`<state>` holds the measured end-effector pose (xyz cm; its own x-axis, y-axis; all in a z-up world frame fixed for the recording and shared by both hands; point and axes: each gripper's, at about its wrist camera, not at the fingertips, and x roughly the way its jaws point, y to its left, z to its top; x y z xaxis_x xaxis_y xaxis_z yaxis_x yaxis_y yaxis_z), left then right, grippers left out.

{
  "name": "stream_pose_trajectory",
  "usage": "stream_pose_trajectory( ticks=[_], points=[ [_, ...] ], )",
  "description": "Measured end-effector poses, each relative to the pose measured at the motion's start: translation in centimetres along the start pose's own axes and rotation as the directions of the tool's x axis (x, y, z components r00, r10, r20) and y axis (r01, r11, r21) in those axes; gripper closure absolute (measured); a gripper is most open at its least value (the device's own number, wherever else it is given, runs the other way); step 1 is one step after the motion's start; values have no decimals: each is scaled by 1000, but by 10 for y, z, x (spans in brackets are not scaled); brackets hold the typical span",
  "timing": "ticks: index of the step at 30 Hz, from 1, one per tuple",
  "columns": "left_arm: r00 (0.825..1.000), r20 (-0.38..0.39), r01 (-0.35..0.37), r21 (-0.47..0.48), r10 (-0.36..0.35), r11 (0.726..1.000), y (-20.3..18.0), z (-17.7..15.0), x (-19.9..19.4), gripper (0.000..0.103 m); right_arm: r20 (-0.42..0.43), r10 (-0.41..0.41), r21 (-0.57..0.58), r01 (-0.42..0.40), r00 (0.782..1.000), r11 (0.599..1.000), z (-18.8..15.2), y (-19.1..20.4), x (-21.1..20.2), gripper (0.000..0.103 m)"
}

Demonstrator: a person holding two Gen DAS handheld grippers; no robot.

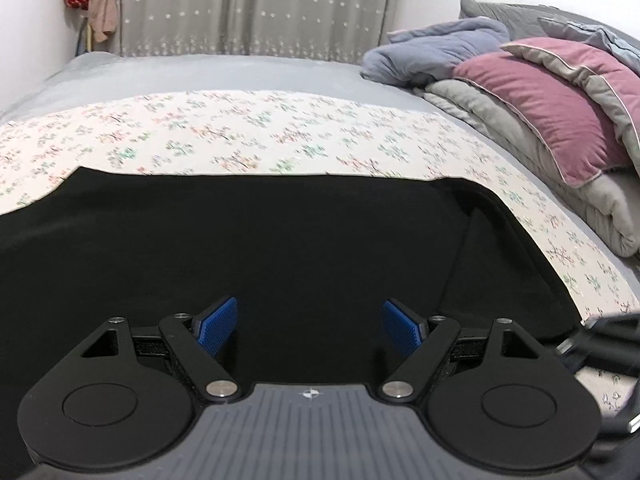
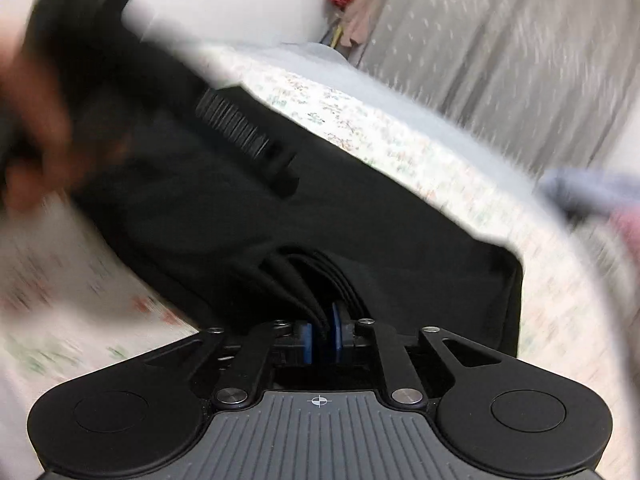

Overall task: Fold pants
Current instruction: 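Lift the held leg end with the right tool toward the left tool, then close the left tool on the trousers while the right tool holds the leg end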

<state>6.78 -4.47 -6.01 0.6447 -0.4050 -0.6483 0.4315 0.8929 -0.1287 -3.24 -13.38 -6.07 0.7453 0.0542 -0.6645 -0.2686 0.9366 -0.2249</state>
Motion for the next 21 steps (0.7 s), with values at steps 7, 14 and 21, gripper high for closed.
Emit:
stream_pose_trajectory(
  ticks=[7, 14, 21],
  points=[
    [997, 7, 83, -18, -82, 996, 3, 1, 3, 13, 238, 327, 502, -404, 915, 765, -7, -118, -46, 26],
    [992, 8, 125, -5, -125, 992, 0, -1, -1, 13, 146, 114, 694, -184, 983, 697, -30, -161, -55, 25],
    [976, -10, 216, 25, -216, 976, -5, -4, 1, 13, 16, 119, 788, -86, 993, 610, -39, -158, -20, 32]
  ],
)
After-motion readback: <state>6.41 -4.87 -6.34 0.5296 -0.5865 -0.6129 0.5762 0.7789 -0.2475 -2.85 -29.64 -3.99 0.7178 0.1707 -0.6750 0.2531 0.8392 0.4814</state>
